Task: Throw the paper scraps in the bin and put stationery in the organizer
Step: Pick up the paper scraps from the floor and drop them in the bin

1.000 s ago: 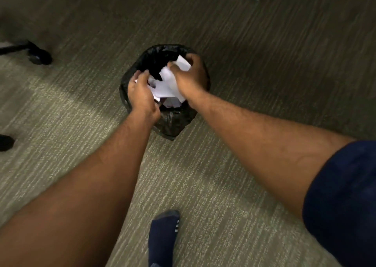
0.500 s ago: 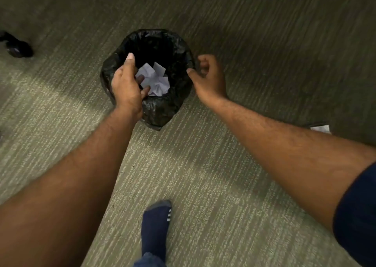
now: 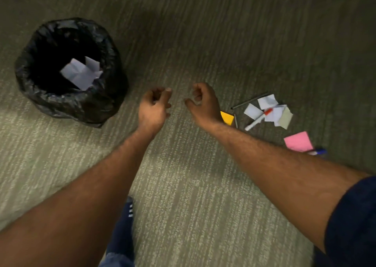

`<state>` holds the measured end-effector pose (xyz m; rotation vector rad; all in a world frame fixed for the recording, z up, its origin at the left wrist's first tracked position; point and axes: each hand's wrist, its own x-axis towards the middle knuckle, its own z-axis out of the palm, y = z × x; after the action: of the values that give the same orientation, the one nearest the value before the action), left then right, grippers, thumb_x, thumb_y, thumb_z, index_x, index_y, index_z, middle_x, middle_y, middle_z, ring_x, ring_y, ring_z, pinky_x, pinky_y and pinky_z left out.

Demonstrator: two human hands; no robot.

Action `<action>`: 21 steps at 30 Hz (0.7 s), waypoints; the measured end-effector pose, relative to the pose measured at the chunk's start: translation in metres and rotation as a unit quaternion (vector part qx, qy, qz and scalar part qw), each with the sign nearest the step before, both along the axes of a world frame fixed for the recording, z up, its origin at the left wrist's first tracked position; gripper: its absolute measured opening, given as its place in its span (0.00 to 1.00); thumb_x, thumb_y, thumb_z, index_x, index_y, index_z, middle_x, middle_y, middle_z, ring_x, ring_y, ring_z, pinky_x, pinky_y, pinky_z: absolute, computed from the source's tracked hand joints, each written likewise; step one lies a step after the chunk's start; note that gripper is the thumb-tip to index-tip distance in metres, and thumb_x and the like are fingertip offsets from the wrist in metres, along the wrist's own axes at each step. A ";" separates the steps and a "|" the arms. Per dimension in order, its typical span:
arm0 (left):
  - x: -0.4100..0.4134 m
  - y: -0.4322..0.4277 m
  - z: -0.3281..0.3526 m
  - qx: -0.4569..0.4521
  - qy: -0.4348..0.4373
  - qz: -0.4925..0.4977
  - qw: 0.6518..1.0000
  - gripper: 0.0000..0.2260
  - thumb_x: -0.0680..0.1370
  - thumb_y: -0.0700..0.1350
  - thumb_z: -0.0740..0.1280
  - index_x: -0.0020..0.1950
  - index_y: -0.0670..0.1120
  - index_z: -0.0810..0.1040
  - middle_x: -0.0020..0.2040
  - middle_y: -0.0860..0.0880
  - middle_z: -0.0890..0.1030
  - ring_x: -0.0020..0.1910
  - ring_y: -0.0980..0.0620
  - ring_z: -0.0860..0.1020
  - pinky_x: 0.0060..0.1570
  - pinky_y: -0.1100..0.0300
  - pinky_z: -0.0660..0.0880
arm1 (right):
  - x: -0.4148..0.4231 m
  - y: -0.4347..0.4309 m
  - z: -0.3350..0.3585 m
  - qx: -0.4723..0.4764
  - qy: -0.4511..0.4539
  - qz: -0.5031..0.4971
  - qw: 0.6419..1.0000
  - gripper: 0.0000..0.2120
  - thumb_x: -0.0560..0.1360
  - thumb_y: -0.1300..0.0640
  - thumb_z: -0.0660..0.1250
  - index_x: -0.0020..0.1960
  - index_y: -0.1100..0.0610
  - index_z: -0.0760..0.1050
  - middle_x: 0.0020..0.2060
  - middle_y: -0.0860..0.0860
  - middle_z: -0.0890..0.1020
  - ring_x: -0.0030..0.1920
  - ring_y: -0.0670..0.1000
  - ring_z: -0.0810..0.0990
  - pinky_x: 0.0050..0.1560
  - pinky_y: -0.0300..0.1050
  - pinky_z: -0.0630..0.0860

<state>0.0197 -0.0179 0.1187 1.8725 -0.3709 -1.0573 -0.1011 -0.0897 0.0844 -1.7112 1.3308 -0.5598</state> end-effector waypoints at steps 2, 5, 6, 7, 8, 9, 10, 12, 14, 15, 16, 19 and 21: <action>-0.022 -0.003 -0.009 0.044 -0.053 -0.045 0.997 0.17 0.75 0.55 0.68 0.60 0.48 0.75 0.52 0.48 0.81 0.49 0.48 0.82 0.47 0.50 0.80 | -0.030 -0.001 -0.007 0.014 0.011 -0.003 1.000 0.17 0.68 0.61 0.73 0.55 0.59 0.74 0.46 0.53 0.75 0.43 0.49 0.74 0.48 0.43 0.72; -0.054 -0.004 -0.021 0.061 -0.110 -0.100 0.987 0.16 0.77 0.51 0.69 0.61 0.45 0.76 0.50 0.48 0.81 0.45 0.51 0.79 0.44 0.67 0.76 | -0.079 -0.001 -0.018 0.022 0.040 -0.004 0.999 0.17 0.67 0.63 0.73 0.55 0.59 0.74 0.46 0.50 0.74 0.44 0.48 0.74 0.49 0.45 0.73; -0.062 -0.004 -0.025 0.064 -0.121 -0.116 0.984 0.16 0.77 0.50 0.69 0.61 0.44 0.76 0.50 0.47 0.81 0.45 0.52 0.78 0.40 0.72 0.73 | -0.094 0.001 -0.020 0.025 0.053 0.003 0.998 0.17 0.67 0.63 0.72 0.55 0.58 0.74 0.46 0.50 0.74 0.45 0.48 0.74 0.49 0.45 0.73; -0.073 -0.004 -0.030 0.068 -0.130 -0.133 0.980 0.16 0.77 0.50 0.69 0.61 0.44 0.76 0.52 0.46 0.81 0.46 0.51 0.79 0.40 0.72 0.72 | -0.112 0.000 -0.022 0.030 0.070 0.010 0.997 0.17 0.67 0.63 0.72 0.55 0.58 0.74 0.47 0.50 0.75 0.46 0.47 0.73 0.49 0.44 0.73; -0.081 -0.004 -0.036 0.076 -0.136 -0.152 0.976 0.17 0.77 0.51 0.69 0.62 0.44 0.76 0.54 0.44 0.82 0.48 0.49 0.80 0.45 0.68 0.72 | -0.128 0.000 -0.023 0.029 0.092 0.024 0.995 0.17 0.68 0.63 0.72 0.56 0.58 0.74 0.48 0.52 0.75 0.47 0.46 0.73 0.50 0.44 0.72; -0.089 -0.004 -0.040 0.091 -0.151 -0.179 0.968 0.18 0.77 0.51 0.69 0.64 0.44 0.75 0.57 0.44 0.81 0.52 0.47 0.80 0.49 0.65 0.73 | -0.144 0.000 -0.025 0.022 0.111 0.039 0.993 0.17 0.68 0.63 0.71 0.56 0.59 0.74 0.50 0.53 0.76 0.48 0.47 0.73 0.50 0.44 0.71; -0.094 -0.004 -0.045 0.111 -0.171 -0.213 0.956 0.20 0.76 0.52 0.69 0.65 0.45 0.74 0.60 0.43 0.80 0.56 0.46 0.80 0.54 0.61 0.73 | -0.158 0.000 -0.026 0.018 0.136 0.053 0.989 0.17 0.68 0.62 0.71 0.56 0.59 0.74 0.52 0.55 0.76 0.51 0.49 0.74 0.52 0.46 0.71; -0.104 -0.005 -0.055 0.155 -0.210 -0.291 0.920 0.24 0.75 0.54 0.68 0.68 0.47 0.72 0.65 0.43 0.77 0.62 0.44 0.77 0.60 0.56 0.73 | -0.185 -0.003 -0.030 0.011 0.181 0.055 0.982 0.16 0.69 0.60 0.70 0.56 0.58 0.74 0.54 0.58 0.77 0.55 0.57 0.75 0.54 0.49 0.71; -0.117 -0.009 -0.060 0.190 -0.232 -0.350 0.888 0.25 0.75 0.55 0.68 0.70 0.47 0.70 0.67 0.42 0.75 0.64 0.43 0.75 0.62 0.54 0.72 | -0.209 -0.007 -0.035 0.016 0.209 0.036 0.977 0.16 0.69 0.58 0.69 0.55 0.57 0.74 0.54 0.58 0.78 0.57 0.60 0.75 0.55 0.51 0.72; -0.122 -0.011 -0.062 0.199 -0.239 -0.365 0.878 0.25 0.75 0.55 0.68 0.70 0.47 0.70 0.68 0.42 0.74 0.63 0.42 0.75 0.62 0.54 0.72 | -0.217 -0.007 -0.038 0.026 0.218 0.030 0.975 0.15 0.68 0.57 0.69 0.55 0.57 0.75 0.54 0.57 0.78 0.57 0.60 0.75 0.56 0.52 0.73; -0.122 -0.012 -0.064 0.211 -0.240 -0.376 0.870 0.25 0.75 0.55 0.67 0.70 0.48 0.69 0.68 0.43 0.73 0.63 0.42 0.75 0.61 0.54 0.72 | -0.218 -0.008 -0.039 0.024 0.228 0.031 0.973 0.15 0.68 0.56 0.68 0.55 0.56 0.75 0.54 0.57 0.79 0.58 0.60 0.75 0.57 0.51 0.73; -0.121 -0.012 -0.072 0.226 -0.253 -0.384 0.859 0.25 0.76 0.55 0.67 0.70 0.48 0.69 0.68 0.43 0.72 0.62 0.43 0.75 0.60 0.54 0.72 | -0.221 -0.007 -0.036 0.028 0.239 0.041 0.970 0.17 0.69 0.56 0.68 0.56 0.59 0.75 0.55 0.59 0.78 0.58 0.61 0.75 0.57 0.51 0.72; -0.161 -0.031 -0.084 0.213 -0.240 -0.407 0.855 0.24 0.76 0.54 0.68 0.70 0.48 0.69 0.67 0.42 0.73 0.62 0.42 0.75 0.61 0.53 0.72 | -0.265 -0.020 -0.048 0.043 0.249 0.020 0.967 0.17 0.70 0.56 0.68 0.57 0.61 0.75 0.54 0.60 0.78 0.57 0.61 0.75 0.56 0.51 0.73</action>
<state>-0.1411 -0.0486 0.0343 2.4518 -1.4188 -1.2539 -0.3663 -0.1097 0.0362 -1.8707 1.6331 -0.0384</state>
